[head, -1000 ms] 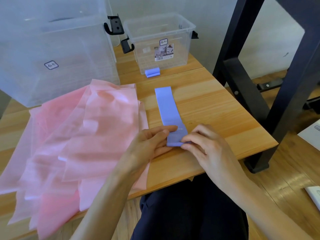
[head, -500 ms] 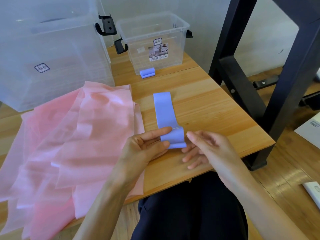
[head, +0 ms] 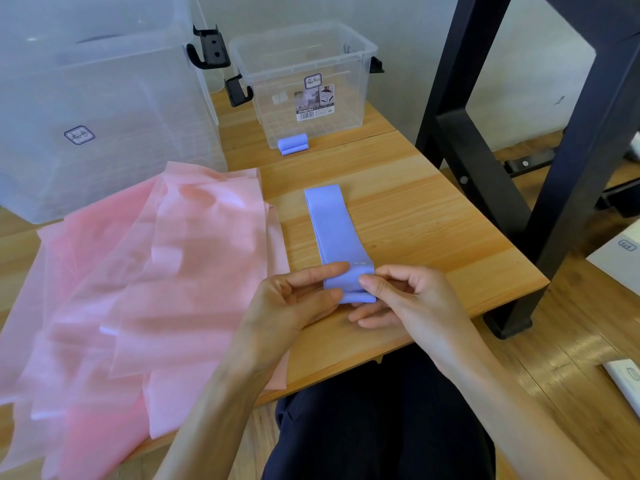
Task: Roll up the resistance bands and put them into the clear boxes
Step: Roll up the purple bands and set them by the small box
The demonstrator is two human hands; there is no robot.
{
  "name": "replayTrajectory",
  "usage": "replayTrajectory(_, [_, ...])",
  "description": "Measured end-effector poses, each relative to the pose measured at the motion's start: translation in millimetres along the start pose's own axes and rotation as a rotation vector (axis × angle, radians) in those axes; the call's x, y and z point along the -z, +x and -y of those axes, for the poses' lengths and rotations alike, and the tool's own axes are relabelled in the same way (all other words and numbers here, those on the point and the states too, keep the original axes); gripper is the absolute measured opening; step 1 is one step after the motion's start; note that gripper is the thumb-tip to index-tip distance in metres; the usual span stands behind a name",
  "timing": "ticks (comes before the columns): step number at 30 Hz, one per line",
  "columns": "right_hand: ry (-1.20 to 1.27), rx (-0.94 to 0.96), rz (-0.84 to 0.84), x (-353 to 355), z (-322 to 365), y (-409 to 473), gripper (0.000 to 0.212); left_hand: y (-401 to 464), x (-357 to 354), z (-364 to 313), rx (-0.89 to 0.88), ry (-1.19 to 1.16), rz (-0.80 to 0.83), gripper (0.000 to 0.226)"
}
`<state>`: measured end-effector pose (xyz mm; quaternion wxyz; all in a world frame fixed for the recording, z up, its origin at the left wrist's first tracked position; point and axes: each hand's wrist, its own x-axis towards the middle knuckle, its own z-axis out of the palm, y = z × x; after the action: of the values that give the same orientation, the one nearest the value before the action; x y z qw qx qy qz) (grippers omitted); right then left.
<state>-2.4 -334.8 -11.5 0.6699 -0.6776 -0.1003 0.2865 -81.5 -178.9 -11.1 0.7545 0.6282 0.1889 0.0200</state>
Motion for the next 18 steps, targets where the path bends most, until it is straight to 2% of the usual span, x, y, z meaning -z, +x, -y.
replayTrajectory(7, [0.044,-0.043,0.027,2.7,4.7,1.5,0.013,-2.0,0.3,-0.3,-0.039,0.037,0.024,0.036])
replayTrajectory(13, [0.067,-0.072,0.034,2.8,4.5,1.8,0.026,-3.3,-0.4,1.4,-0.029,0.017,0.011,0.035])
replayTrajectory(18, [0.074,-0.064,0.045,3.0,3.7,0.6,0.022,-4.0,-0.9,1.5,-0.016,-0.013,-0.020,0.032])
